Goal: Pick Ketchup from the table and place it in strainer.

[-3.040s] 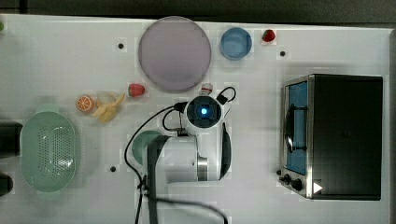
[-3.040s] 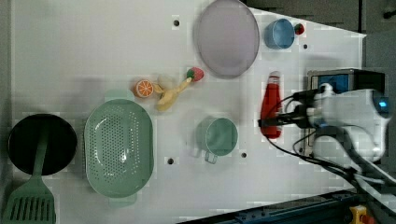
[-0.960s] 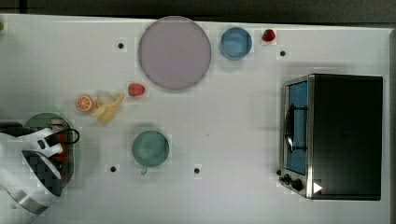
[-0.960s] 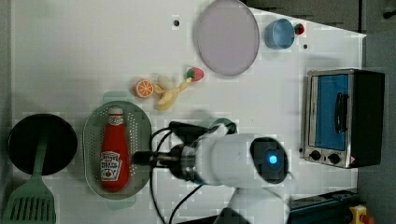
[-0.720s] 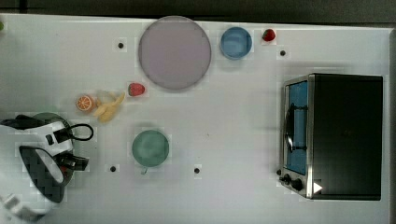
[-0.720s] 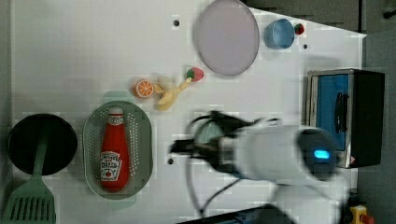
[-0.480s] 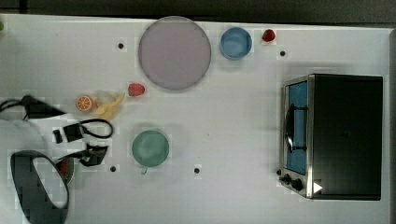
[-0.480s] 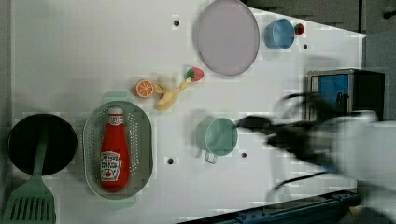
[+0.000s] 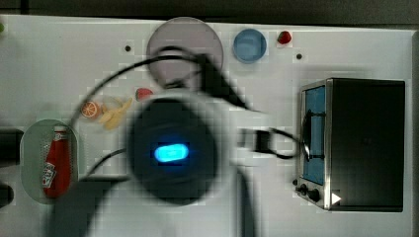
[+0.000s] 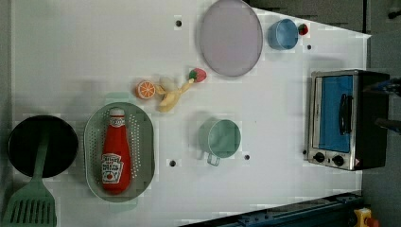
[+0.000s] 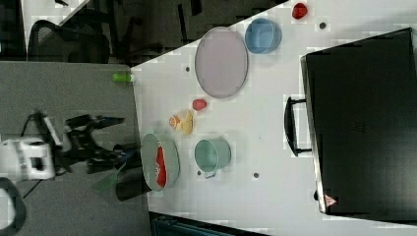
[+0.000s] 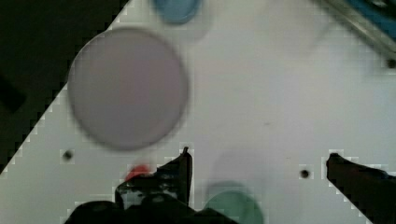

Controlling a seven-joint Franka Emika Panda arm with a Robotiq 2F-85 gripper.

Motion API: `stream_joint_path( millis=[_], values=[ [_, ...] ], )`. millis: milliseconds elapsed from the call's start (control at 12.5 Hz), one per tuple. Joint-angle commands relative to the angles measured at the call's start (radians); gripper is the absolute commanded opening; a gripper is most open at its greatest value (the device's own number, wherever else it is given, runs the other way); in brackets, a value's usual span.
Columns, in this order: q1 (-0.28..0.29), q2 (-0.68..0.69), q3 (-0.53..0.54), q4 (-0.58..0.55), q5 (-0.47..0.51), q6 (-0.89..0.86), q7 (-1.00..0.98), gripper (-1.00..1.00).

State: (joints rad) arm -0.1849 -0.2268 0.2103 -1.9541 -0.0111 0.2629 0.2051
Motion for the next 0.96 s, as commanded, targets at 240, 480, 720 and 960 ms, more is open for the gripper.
stream_joint_path(
  millis=[240,480,720,960],
  values=[
    [0.002,-0.020,-0.045,-0.026,0.010,-0.110,-0.049,1.00],
    [0.003,-0.024,-0.046,-0.028,0.010,-0.110,-0.050,1.00],
    [0.003,-0.023,-0.047,-0.031,0.010,-0.108,-0.049,1.00],
    [0.003,-0.023,-0.047,-0.032,0.010,-0.108,-0.049,1.00]
  ],
)
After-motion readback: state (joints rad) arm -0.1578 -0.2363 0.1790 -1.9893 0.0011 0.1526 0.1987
